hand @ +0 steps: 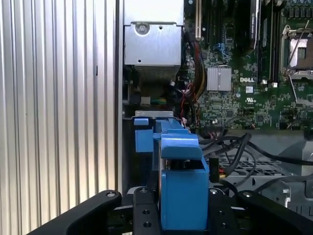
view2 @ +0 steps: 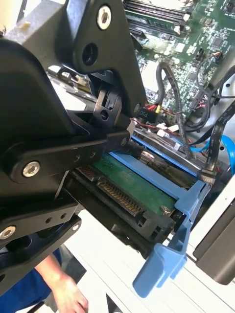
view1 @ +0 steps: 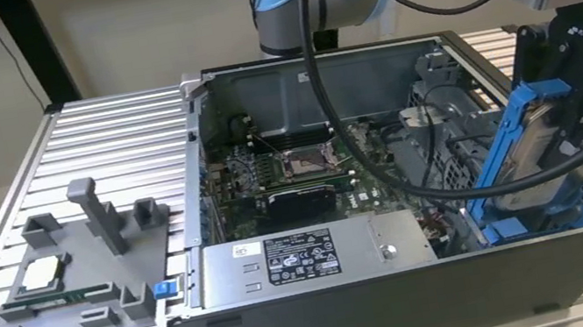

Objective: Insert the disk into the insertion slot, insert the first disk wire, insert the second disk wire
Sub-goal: 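Insert the disk into the insertion slot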

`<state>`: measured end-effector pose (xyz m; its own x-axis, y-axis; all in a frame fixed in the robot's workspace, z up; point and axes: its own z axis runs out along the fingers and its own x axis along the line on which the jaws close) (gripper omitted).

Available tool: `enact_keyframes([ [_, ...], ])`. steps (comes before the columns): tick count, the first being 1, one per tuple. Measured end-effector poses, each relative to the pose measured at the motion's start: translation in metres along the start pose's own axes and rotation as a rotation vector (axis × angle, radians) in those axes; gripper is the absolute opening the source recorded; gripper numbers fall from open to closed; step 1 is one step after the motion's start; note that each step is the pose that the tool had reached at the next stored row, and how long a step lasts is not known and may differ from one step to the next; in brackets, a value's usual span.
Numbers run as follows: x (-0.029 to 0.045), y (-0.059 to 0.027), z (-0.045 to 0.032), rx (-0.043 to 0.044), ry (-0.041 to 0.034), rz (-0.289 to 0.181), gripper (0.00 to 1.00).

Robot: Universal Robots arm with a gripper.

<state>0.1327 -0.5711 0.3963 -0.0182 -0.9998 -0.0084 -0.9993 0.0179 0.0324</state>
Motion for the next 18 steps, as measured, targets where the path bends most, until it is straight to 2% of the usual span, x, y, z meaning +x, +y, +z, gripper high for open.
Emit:
enact_keyframes([
  [18,0.0003,-0.0012,0.0327,0.0,-0.0001,0.0,0.0],
])
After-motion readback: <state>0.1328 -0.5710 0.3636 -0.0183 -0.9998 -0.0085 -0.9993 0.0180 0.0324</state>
